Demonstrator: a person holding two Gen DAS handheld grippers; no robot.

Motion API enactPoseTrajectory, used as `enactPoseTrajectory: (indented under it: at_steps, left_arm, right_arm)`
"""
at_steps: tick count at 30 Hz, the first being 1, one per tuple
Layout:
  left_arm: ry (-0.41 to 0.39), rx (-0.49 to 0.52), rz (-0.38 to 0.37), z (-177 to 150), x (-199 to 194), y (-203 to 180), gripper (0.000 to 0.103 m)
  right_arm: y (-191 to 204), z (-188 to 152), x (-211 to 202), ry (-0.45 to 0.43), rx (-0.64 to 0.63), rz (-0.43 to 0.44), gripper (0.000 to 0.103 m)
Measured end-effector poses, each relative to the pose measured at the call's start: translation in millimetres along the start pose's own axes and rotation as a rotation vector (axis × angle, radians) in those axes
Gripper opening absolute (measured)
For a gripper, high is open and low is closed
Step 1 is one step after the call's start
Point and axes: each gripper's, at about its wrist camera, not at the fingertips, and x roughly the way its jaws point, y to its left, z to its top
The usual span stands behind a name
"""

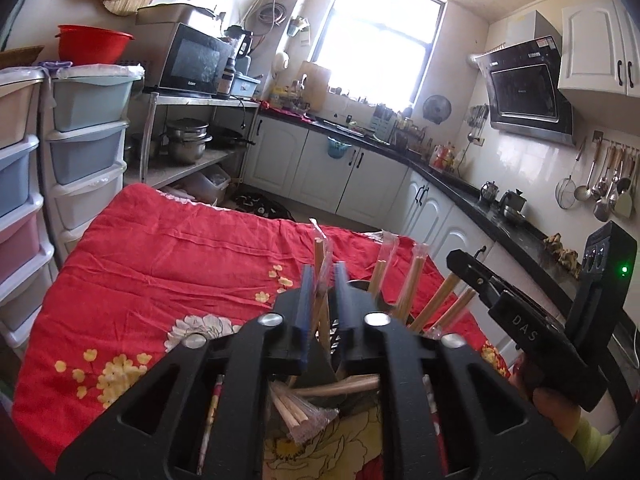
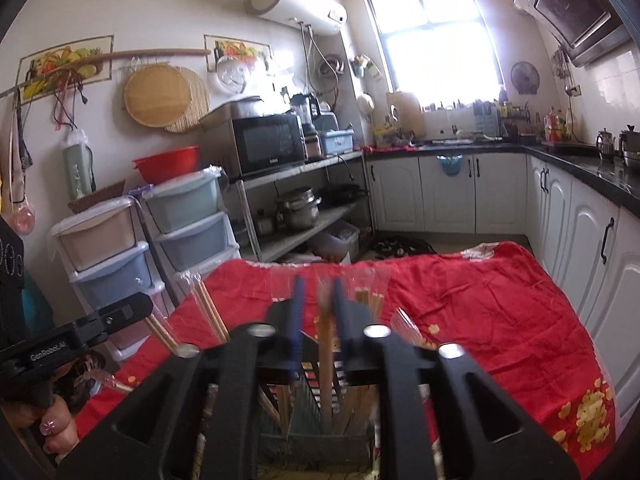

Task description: Organize utensils

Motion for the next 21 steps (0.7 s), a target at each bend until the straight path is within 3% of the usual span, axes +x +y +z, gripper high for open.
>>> enactPoseTrajectory:
  at_steps: [1, 5, 7, 13, 15, 21]
  left_arm:
    - [-0.001, -0.003, 0.002, 0, -2, 0, 0.033]
    - [-0.003, -0.019, 0.004, -2, -12, 2, 0.047]
    - [-0.001, -0.026, 0.003, -1, -17, 3, 0.061]
    - [-0.027, -0.034, -0.006, -1, -42, 1, 0.087]
    - [-0.035, -0.034, -0.006, -2, -50, 0, 0.092]
    - [-0.046, -0.036, -0.005, -9, -67, -5, 0.092]
  right_arm:
    - [0, 0, -2, -0.001, 0.008, 0.003, 0.038]
    - [-3, 0, -13, -0.008, 0.014, 0.006, 0.040]
    - [-4, 0, -20, -0.009, 0.015, 0.002, 0.043]
    - [-8, -3, -44, 0.002, 0.015, 0.003, 0.049]
    - [-7, -5, -53, 0.006, 0.002, 0.009, 0.053]
    - [0, -10, -79, -0.005, -0.031, 0.011, 0.066]
